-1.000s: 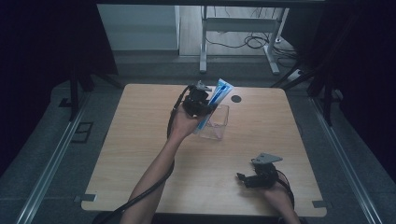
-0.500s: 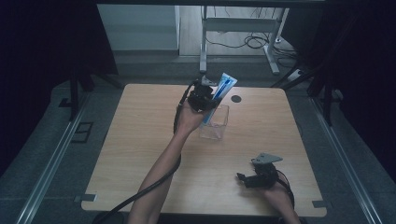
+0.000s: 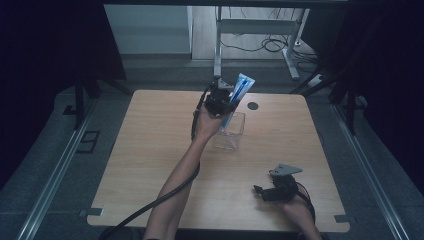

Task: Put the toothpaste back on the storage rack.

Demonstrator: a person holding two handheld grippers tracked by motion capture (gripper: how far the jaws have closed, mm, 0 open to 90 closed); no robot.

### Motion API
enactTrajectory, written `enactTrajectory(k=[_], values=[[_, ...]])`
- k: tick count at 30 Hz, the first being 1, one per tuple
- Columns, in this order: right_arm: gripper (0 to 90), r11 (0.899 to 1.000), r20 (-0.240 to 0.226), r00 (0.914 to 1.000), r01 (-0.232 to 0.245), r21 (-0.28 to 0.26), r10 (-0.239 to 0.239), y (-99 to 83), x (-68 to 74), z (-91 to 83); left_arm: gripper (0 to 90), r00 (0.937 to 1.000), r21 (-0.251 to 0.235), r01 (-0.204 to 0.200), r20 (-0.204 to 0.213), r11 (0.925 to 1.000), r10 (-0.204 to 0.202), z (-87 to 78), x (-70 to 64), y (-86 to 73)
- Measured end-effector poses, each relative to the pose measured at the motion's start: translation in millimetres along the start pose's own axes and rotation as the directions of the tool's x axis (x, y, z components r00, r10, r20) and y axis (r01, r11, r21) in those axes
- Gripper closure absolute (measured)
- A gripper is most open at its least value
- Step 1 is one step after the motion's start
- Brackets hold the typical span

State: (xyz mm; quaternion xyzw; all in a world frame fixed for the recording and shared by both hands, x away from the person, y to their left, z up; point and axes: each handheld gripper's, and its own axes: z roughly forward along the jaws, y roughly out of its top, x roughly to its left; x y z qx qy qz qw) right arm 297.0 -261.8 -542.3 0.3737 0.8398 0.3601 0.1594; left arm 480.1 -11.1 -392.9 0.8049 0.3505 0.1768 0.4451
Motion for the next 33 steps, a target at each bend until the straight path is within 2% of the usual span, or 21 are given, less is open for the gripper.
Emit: enactTrajectory(k=[4,14,19,28,33], values=[[12.7,1.0,0.0,1.0,0.0,0.0,0.0,0.0,0.0,0.0,73.1,1.0,0.006,0.0,-0.003,1.0,0.0,5.2,0.0,-2.5],[12.7,1.0,0.0,1.0,0.002,0.0,-0.002,0.0,-0.1,0.0,72.7,0.9993,0.016,-0.033,-0.015,0.9993,0.033,14.4,-6.0,-10.2],[12.7,1.0,0.0,1.0,0.002,0.0,-0.002,0.0,-0.1,0.0,72.4,0.9981,0.041,-0.053,-0.031,0.9978,0.054,22.4,-8.1,-18.3],[12.7,1.0,0.0,1.0,0.002,0.001,-0.002,0.0,-0.1,0.0,71.5,0.9983,0.06,-0.052,-0.023,0.9968,0.053,30.1,-8.3,-27.1],[12.7,1.0,0.0,1.0,0.002,0.001,-0.002,0.0,-0.1,0.0,70.7,0.9972,0.081,-0.069,-0.022,0.9943,0.071,31.5,-10.2,-29.8]])
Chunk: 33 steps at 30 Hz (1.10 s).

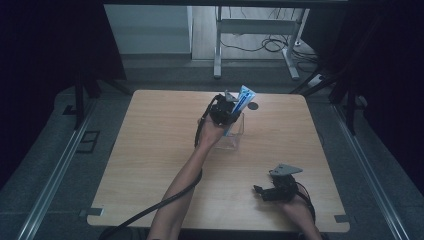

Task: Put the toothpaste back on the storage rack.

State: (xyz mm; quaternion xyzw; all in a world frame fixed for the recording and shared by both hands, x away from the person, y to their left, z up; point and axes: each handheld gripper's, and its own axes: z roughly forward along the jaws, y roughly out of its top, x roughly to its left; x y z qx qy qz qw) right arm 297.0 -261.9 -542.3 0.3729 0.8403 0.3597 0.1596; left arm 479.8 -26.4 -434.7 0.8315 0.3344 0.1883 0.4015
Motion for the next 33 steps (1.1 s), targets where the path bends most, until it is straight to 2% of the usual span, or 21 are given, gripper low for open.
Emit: enactTrajectory(k=[8,13,20,33], values=[[12.7,1.0,-0.001,1.0,0.0,0.0,0.0,0.0,0.0,0.0,70.1,0.9997,0.055,-0.023,-0.003,0.9982,0.023,6.1,-2.6,-9.3],[12.7,1.0,0.0,1.0,-0.001,0.001,0.001,0.1,0.0,-0.1,69.8,0.9997,0.079,-0.025,-0.003,0.9966,0.025,9.3,-3.4,-14.0],[12.7,1.0,0.001,1.0,0.0,0.001,0.0,0.0,-0.1,-0.1,68.1,0.9996,0.087,-0.025,-0.007,0.9959,0.026,11.0,-6.1,-13.6],[12.6,1.0,0.0,1.0,0.0,0.0,0.0,0.0,0.0,0.0,52.4,0.9999,0.034,0.011,0.003,0.9994,-0.011,-3.1,-6.4,-8.7]])
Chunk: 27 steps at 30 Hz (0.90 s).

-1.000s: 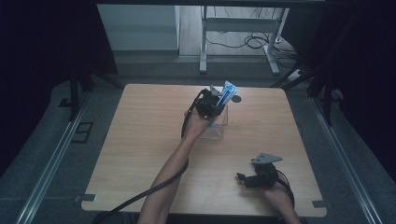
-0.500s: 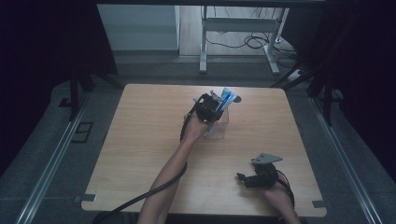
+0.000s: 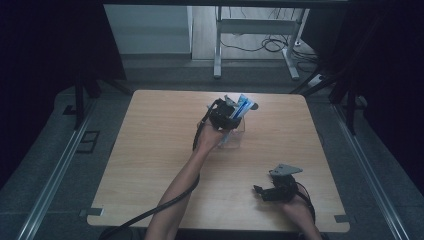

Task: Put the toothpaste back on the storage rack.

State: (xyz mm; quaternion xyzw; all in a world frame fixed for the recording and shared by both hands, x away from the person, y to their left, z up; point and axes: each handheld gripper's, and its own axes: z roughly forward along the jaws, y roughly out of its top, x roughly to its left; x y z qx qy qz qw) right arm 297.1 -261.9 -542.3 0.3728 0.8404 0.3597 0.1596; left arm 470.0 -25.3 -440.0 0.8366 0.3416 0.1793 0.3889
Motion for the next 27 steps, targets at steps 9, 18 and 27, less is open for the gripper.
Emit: enactTrajectory(k=[9,18,27], values=[[12.6,1.0,0.0,1.0,0.0,0.0,0.0,0.0,0.0,0.0,34.0,0.9995,-0.02,0.028,0.014,0.9994,-0.028,-11.9,-1.6,3.1],[12.7,1.0,0.0,1.0,0.0,0.0,0.0,0.0,0.0,0.0,17.2,0.9977,-0.009,0.055,0.041,0.9985,-0.054,-21.3,-1.5,3.9],[12.7,1.0,0.0,1.0,0.0,0.0,0.0,0.0,0.0,0.0,12.1,0.9979,-0.001,0.038,0.053,0.9993,-0.038,-30.1,-2.0,-0.4]])
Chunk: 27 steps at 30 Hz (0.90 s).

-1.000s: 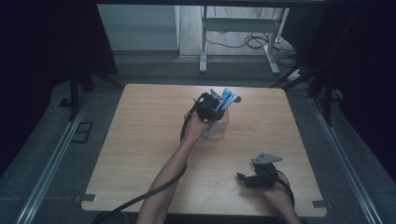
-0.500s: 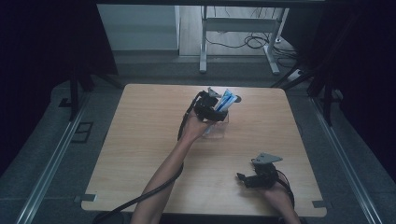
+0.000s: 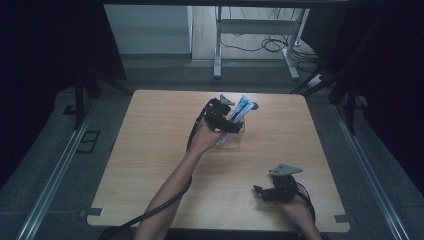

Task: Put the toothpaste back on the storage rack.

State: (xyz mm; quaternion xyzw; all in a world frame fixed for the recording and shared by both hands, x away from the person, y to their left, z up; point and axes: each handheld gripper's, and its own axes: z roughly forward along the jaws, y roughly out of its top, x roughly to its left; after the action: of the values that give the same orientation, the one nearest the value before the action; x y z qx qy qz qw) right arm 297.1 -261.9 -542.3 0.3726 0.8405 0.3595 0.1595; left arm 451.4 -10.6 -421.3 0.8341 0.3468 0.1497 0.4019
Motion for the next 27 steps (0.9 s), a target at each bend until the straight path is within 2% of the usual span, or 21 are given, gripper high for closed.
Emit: enactTrajectory(k=[10,20,27], values=[[12.7,1.0,0.0,1.0,0.0,0.0,0.0,0.0,0.0,0.0,9.0,0.9999,-0.003,-0.008,0.009,1.0,0.008,-10.1,-3.6,-4.8],[12.6,1.0,0.0,1.0,-0.003,-0.001,0.003,0.1,0.2,0.1,3.3,0.9988,-0.007,-0.048,0.005,0.9988,0.048,-17.5,-11.3,-10.5],[12.6,1.0,0.0,1.0,-0.005,-0.001,0.005,0.1,0.3,0.0,1.4,0.9981,-0.006,-0.061,0.003,0.9981,0.061,-20.6,-14.9,-16.9]])
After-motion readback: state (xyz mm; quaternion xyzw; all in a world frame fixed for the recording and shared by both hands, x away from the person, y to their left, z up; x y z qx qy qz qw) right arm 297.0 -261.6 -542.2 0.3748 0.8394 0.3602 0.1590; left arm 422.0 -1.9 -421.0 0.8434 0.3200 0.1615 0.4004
